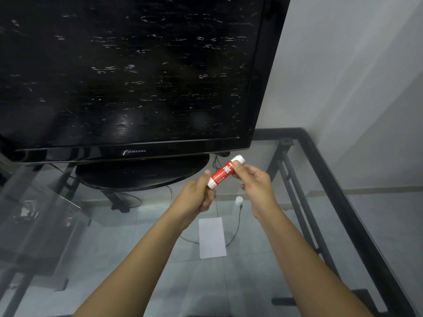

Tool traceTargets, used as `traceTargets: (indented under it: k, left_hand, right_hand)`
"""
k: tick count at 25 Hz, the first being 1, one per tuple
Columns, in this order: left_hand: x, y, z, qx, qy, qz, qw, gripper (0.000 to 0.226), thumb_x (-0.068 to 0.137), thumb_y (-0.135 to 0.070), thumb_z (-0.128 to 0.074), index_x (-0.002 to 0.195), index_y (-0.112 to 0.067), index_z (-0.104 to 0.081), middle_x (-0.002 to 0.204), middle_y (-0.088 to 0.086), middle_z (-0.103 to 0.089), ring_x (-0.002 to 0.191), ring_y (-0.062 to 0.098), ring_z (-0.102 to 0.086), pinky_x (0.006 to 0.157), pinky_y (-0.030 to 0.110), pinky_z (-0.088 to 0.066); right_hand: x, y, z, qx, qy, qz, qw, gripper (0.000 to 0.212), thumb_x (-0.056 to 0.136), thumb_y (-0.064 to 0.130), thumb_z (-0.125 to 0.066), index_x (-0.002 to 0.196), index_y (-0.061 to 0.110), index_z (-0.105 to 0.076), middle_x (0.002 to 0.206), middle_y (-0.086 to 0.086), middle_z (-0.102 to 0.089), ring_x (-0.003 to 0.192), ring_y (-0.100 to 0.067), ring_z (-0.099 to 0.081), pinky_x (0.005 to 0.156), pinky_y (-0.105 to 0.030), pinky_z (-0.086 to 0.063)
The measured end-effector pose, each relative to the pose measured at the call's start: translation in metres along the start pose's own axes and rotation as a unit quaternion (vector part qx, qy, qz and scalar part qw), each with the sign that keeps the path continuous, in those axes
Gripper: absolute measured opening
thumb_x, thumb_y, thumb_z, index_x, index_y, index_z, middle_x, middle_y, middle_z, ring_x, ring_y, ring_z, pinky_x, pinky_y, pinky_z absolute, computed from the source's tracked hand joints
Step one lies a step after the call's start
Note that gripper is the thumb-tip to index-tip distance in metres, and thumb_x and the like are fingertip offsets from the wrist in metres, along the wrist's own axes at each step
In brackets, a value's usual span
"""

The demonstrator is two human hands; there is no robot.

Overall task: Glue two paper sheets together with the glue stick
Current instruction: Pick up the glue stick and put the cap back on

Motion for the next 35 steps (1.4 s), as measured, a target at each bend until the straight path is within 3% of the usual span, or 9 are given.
traceTargets:
  k: [3, 7, 10, 18, 21, 25, 29, 32, 35]
  left_hand:
    - [-0.002, 0.0, -0.004, -0.056, 0.035, 0.175, 0.982, 0.052, 0.092, -0.052, -0.038, 0.062, -0.015, -0.058, 0.047, -0.002, -0.048, 0.037, 0.008, -0.038, 0.036, 0.019, -0.034]
    - [-0.002, -0.002, -0.002, 0.05, -0.031, -0.108, 0.992, 0.025, 0.088, -0.036, -0.056, 0.099, -0.014, -0.054, 0.077, 0.0, -0.061, 0.061, 0.006, -0.057, 0.058, 0.018, -0.047]
    - [-0.003, 0.0, -0.003, 0.034, -0.036, -0.146, 0.988, 0.025, 0.089, -0.038, -0.051, 0.09, -0.013, -0.054, 0.061, -0.005, -0.057, 0.054, 0.007, -0.05, 0.052, 0.016, -0.044]
    - [-0.005, -0.006, -0.006, -0.281, 0.11, 0.255, 0.919, 0.061, 0.093, -0.052, -0.033, 0.046, -0.015, -0.048, 0.032, -0.005, -0.04, 0.024, 0.006, -0.035, 0.026, 0.015, -0.028]
    - [-0.002, -0.01, 0.0, -0.02, -0.03, 0.024, 0.999, 0.043, 0.086, -0.054, -0.046, 0.08, -0.013, -0.059, 0.061, 0.002, -0.061, 0.049, 0.012, -0.056, 0.046, 0.018, -0.045]
    - [-0.002, -0.012, 0.003, 0.219, -0.101, -0.211, 0.947, 0.019, 0.088, -0.035, -0.055, 0.092, -0.017, -0.055, 0.073, -0.003, -0.065, 0.06, 0.002, -0.061, 0.057, 0.016, -0.05]
    - [0.008, -0.007, -0.001, 0.014, 0.007, -0.007, 1.0, 0.043, 0.094, -0.045, -0.038, 0.071, -0.014, -0.057, 0.049, -0.004, -0.053, 0.037, 0.005, -0.043, 0.04, 0.015, -0.038]
    - [0.009, -0.002, -0.003, -0.249, 0.076, 0.23, 0.938, 0.053, 0.094, -0.047, -0.038, 0.06, -0.011, -0.057, 0.041, -0.003, -0.049, 0.027, 0.004, -0.037, 0.026, 0.013, -0.029]
    - [0.012, -0.004, 0.004, -0.016, -0.036, 0.093, 0.995, 0.054, 0.087, -0.059, -0.039, 0.097, -0.01, -0.06, 0.072, 0.003, -0.068, 0.047, 0.006, -0.059, 0.042, 0.014, -0.044]
  right_hand:
    - [0.001, -0.001, 0.001, -0.008, 0.004, 0.0, 1.0, 0.021, 0.078, 0.047, -0.062, 0.09, 0.03, -0.065, 0.09, 0.011, -0.069, 0.089, -0.001, -0.063, 0.074, -0.017, -0.043]
    - [0.002, 0.002, 0.004, -0.001, -0.011, 0.006, 1.0, 0.029, 0.078, 0.047, -0.062, 0.096, 0.025, -0.067, 0.09, 0.01, -0.07, 0.086, 0.001, -0.063, 0.073, -0.017, -0.044]
    - [0.004, 0.006, 0.003, -0.007, 0.002, 0.013, 1.0, 0.026, 0.078, 0.048, -0.062, 0.093, 0.027, -0.068, 0.084, 0.013, -0.07, 0.084, 0.003, -0.064, 0.073, -0.015, -0.042]
    - [0.009, 0.007, -0.004, -0.032, 0.019, 0.019, 0.999, 0.018, 0.077, 0.048, -0.064, 0.086, 0.033, -0.065, 0.078, 0.018, -0.07, 0.079, 0.01, -0.062, 0.065, -0.009, -0.041]
    - [0.011, 0.005, -0.001, -0.021, 0.006, 0.019, 1.0, 0.017, 0.075, 0.049, -0.064, 0.082, 0.033, -0.066, 0.075, 0.024, -0.07, 0.079, 0.01, -0.062, 0.062, -0.009, -0.041]
    - [0.016, 0.003, 0.001, -0.022, -0.005, 0.008, 1.0, 0.029, 0.066, 0.059, -0.062, 0.082, 0.035, -0.065, 0.073, 0.025, -0.069, 0.077, 0.01, -0.063, 0.066, -0.014, -0.04]
    - [0.019, 0.004, 0.001, -0.024, 0.014, 0.011, 1.0, 0.031, 0.066, 0.058, -0.062, 0.084, 0.034, -0.065, 0.076, 0.022, -0.07, 0.079, 0.009, -0.063, 0.07, -0.016, -0.04]
    - [0.02, 0.002, -0.001, -0.03, 0.03, 0.011, 0.999, 0.029, 0.073, 0.052, -0.063, 0.091, 0.03, -0.066, 0.084, 0.015, -0.07, 0.081, 0.007, -0.064, 0.067, -0.013, -0.041]
    - [0.023, -0.002, 0.001, -0.026, 0.029, 0.005, 0.999, 0.028, 0.08, 0.046, -0.062, 0.098, 0.025, -0.066, 0.089, 0.01, -0.07, 0.08, 0.006, -0.064, 0.07, -0.014, -0.042]
Point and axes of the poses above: each hand's wrist, its own x-axis towards the middle knuckle, its own z-axis out of the back of the hand, y = z × x, the point moved 3 cm from there along x, towards the middle knuckle
